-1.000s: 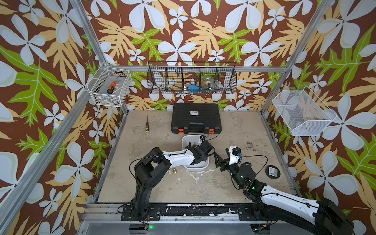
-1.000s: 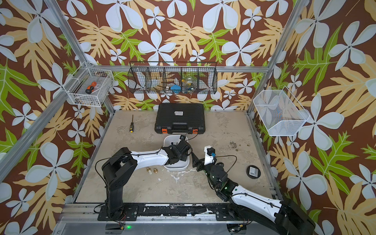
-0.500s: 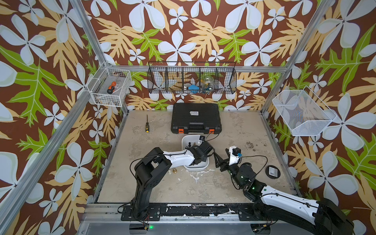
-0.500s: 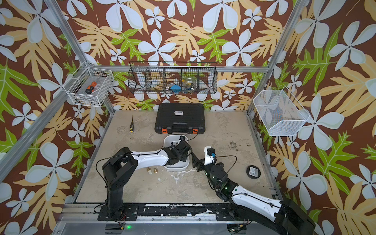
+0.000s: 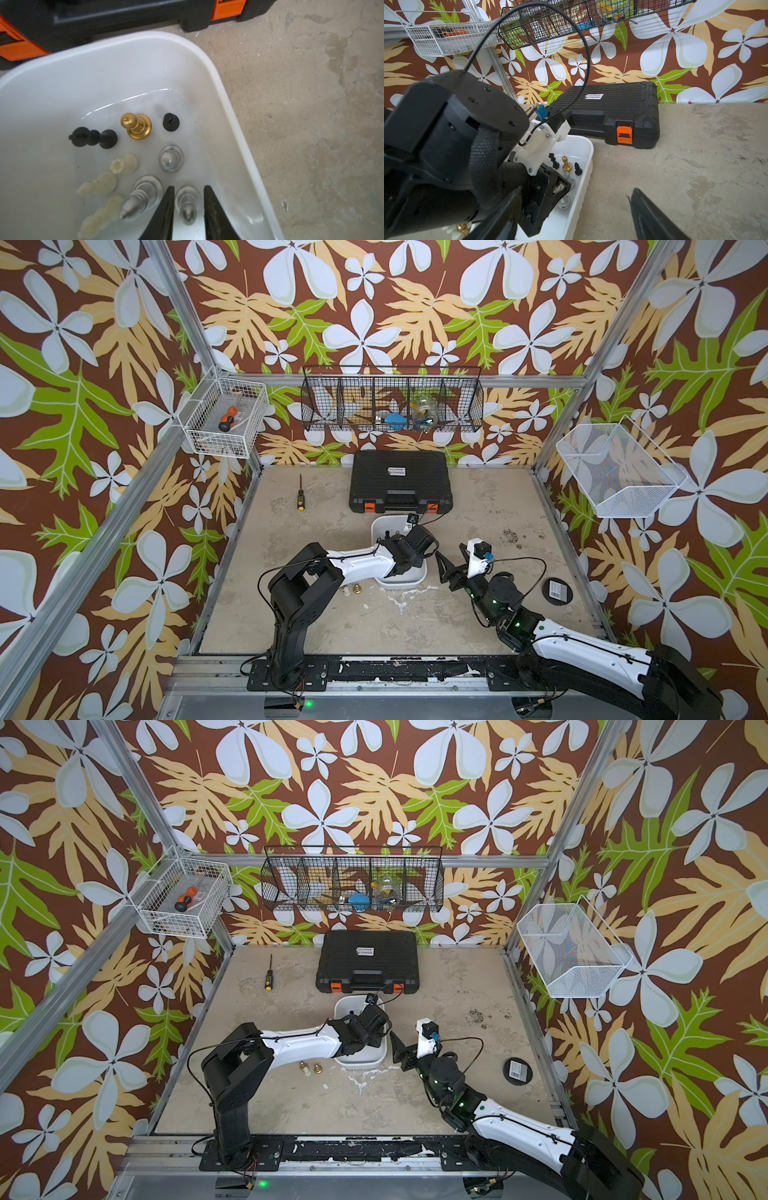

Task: Put the chess pieces into the storage box
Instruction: Place the chess piece in the storage box, then pick up the chess piece at the center of the board.

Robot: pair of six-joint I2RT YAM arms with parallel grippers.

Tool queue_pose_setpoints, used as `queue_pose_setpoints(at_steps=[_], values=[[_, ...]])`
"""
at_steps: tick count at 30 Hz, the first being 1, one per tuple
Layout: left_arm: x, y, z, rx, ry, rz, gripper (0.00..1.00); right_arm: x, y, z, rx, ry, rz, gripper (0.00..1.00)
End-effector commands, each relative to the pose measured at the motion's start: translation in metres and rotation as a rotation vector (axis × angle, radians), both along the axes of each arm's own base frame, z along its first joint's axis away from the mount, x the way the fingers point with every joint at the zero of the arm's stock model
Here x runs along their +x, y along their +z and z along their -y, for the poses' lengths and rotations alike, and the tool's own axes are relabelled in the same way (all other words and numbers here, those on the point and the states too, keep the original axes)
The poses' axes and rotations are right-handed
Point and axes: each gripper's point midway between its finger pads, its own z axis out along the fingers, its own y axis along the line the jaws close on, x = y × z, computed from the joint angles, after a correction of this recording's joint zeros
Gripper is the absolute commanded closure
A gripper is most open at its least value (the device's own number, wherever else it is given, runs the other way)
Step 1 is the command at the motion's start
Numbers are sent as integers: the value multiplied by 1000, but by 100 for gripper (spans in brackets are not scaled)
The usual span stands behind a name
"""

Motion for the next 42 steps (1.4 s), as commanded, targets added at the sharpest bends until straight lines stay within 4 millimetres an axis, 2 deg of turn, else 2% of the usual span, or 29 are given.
queue_pose_setpoints(at_steps=[1, 6, 10, 13, 16, 18, 20, 23, 28, 31, 34, 37, 42], values=[[-2, 19, 2, -22, -4, 27, 70, 0, 9, 1, 28, -1, 27, 17], [-9, 66, -3, -92, -6, 89, 67, -2, 11, 1, 34, 6, 37, 17], [-24, 105, -12, -146, -31, 88, 63, -6, 14, -2, 39, 36, 59, 17], [-39, 130, -35, -169, -17, 103, 61, -9, 18, -9, 25, 78, 66, 17], [-51, 138, -71, -199, 31, 90, 60, -11, 20, -20, 5, 137, 61, 17], [-55, 137, -98, -240, 77, 60, 60, -12, 19, -29, -6, 178, 52, 17], [-62, 126, -125, -266, 133, 17, 57, -18, 18, -43, -11, 264, 55, 17], [-73, 108, -155, -258, 198, -57, 57, -46, 22, -85, -34, 533, 79, 18], [-90, 72, -183, -216, 260, -190, 58, -86, 21, -141, -127, 803, 64, 21], [-97, 52, -191, -201, 281, -252, 60, -99, 10, -165, -245, 836, 51, 23], [-100, 38, -197, -181, 304, -281, 62, -103, -9, -173, -309, 818, 27, 25], [-100, 25, -199, -175, 317, -309, 63, -100, -27, -164, -309, 775, 39, 26], [-99, 10, -201, -174, 332, -331, 63, -94, -29, -161, -323, 736, 58, 27]])
